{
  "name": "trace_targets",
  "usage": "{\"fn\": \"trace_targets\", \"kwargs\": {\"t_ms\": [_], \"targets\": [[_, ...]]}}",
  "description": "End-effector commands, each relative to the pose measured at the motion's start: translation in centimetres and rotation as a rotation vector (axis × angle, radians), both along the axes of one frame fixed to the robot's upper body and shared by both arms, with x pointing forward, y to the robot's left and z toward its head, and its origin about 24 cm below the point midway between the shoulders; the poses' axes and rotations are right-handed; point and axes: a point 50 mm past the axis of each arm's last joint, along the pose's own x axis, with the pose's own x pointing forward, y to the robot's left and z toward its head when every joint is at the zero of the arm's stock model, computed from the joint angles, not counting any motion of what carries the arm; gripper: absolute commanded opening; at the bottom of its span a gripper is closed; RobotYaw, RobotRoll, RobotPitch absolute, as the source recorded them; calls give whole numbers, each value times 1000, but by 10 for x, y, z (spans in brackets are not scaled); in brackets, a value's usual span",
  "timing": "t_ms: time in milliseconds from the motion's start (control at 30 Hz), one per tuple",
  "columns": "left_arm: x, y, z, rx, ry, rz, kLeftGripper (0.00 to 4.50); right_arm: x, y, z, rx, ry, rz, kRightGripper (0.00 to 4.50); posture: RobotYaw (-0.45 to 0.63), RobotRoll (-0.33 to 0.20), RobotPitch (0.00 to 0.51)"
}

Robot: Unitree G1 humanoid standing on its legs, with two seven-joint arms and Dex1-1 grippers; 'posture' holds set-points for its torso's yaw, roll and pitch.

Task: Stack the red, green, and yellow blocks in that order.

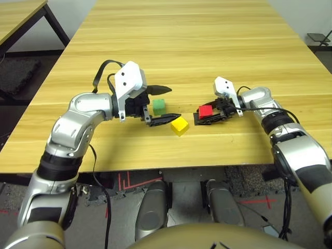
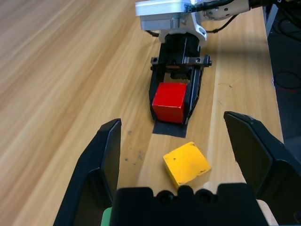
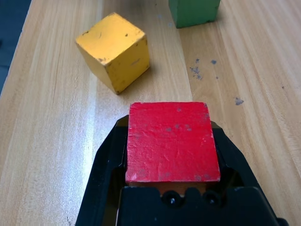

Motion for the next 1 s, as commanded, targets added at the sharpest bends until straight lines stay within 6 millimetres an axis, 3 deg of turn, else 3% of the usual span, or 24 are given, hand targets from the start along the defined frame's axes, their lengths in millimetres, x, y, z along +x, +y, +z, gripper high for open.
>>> {"fn": "trace_targets", "kwargs": {"t_ms": [33,67,133,233,333,600,1000], "targets": [[-7,-3,-5,10,40,12,4500,0,1,1,-22,-45,26,2082,378,-117,91],[-8,-3,-6,10,45,16,4500,1,1,1,-23,-55,21,2795,371,-118,91],[-8,-3,-7,11,47,39,4500,2,2,3,-10,-63,23,3291,364,-118,90],[-4,2,-9,39,45,73,4500,2,1,13,2,-86,66,4419,354,-119,85],[-1,6,-9,77,36,75,4500,5,-5,31,29,-117,92,4487,347,-117,83],[6,13,-21,107,61,205,4500,2,-49,91,41,-179,29,4487,288,-120,85],[48,30,-31,229,-44,173,4500,-31,-46,111,124,-151,20,4487,193,-110,76]]}}
